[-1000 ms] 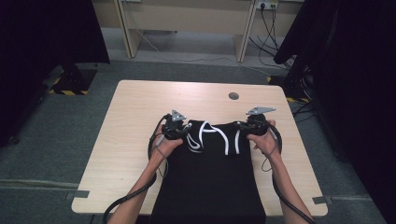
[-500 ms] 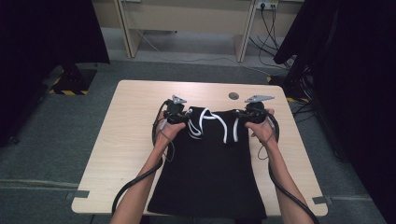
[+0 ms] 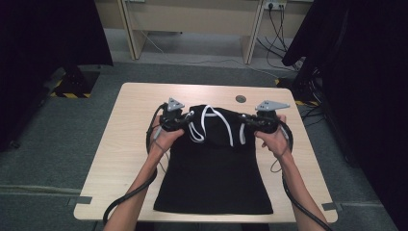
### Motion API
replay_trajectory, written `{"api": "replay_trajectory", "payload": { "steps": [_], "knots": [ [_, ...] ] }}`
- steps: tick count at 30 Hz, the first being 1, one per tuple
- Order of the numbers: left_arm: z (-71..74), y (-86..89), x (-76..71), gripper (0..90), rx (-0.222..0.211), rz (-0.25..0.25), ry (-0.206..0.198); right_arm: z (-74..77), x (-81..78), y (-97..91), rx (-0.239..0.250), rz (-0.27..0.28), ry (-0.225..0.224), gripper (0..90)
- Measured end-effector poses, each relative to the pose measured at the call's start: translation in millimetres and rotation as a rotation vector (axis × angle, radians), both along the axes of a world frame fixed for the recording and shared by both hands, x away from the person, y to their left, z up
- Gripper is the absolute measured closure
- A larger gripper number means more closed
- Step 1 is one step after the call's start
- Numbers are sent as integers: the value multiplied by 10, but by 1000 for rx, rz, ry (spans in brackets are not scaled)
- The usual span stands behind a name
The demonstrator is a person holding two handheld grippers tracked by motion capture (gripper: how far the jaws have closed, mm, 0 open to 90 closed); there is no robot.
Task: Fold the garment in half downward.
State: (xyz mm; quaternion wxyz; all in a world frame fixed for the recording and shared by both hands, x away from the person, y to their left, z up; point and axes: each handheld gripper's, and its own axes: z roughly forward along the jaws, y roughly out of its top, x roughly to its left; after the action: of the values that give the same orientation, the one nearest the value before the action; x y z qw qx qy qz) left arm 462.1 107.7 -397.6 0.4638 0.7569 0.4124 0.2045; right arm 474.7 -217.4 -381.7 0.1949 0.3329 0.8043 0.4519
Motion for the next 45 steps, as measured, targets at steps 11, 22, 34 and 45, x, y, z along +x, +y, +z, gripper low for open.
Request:
{"api": "replay_trajectory", "payload": {
  "steps": [11,22,34,45],
  "knots": [
    [-256,109,-575,798,-19,-56,-44,-208,-441,-30,4,56,-17,813],
    [-433,197,-1039,788,19,-105,-73,-359,-845,-119,1,82,-24,812],
    [-526,326,-1411,739,53,-150,-73,-630,-1192,-194,-24,111,39,810],
    [-665,331,-1741,727,74,-186,-18,-794,-1306,-230,-52,120,82,809]
  ]
}}
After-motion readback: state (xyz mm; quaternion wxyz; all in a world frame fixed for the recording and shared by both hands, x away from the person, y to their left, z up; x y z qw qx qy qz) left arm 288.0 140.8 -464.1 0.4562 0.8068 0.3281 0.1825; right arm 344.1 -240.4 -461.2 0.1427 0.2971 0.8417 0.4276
